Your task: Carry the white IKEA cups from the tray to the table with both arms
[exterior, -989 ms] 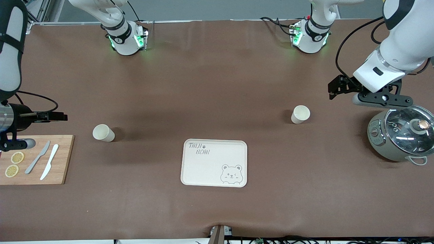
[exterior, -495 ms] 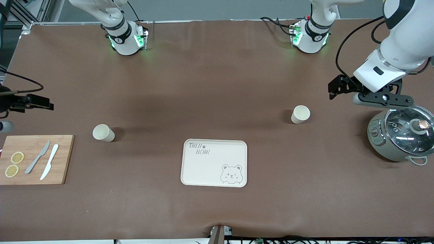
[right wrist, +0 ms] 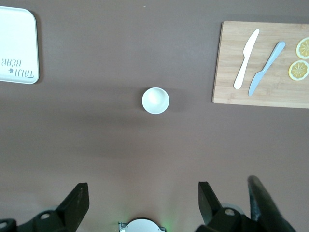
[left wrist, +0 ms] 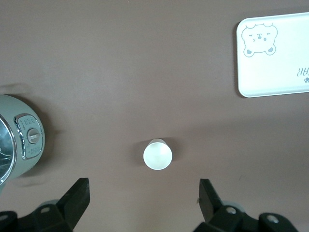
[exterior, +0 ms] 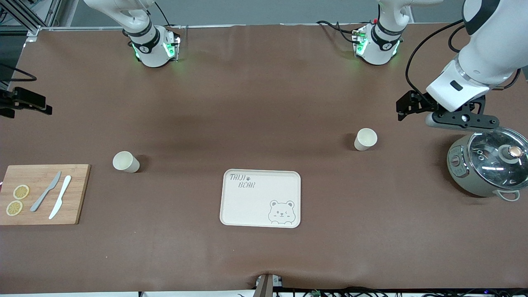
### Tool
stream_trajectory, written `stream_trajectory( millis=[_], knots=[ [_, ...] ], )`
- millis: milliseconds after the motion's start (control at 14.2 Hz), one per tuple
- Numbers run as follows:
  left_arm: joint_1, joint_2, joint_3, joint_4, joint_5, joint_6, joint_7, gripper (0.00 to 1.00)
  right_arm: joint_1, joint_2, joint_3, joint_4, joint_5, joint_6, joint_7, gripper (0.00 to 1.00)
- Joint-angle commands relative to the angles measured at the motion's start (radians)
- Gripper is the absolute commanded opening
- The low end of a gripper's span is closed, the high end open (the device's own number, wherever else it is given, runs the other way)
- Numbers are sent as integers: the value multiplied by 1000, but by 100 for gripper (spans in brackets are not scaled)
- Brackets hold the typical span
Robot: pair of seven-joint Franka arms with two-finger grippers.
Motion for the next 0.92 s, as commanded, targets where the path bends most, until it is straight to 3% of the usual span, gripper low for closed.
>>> stream_trajectory(
  millis=[0,353,565,848],
  knots=[
    [-5,10,-4,20,12,-1,-20,100,-19,-87,22,-97,-16,20,0,100],
    [-4,24,-4,20,9,14,-23,100,-22,-210,19,-233,-21,82,32,100],
    [-5,24,-4,20,10,16,-25,100,-25,-213,22,-233,-24,65,156,100],
    [-16,22,-4,20,10,16,-46,100,-22,-207,25,-236,-32,74,153,100]
  ],
)
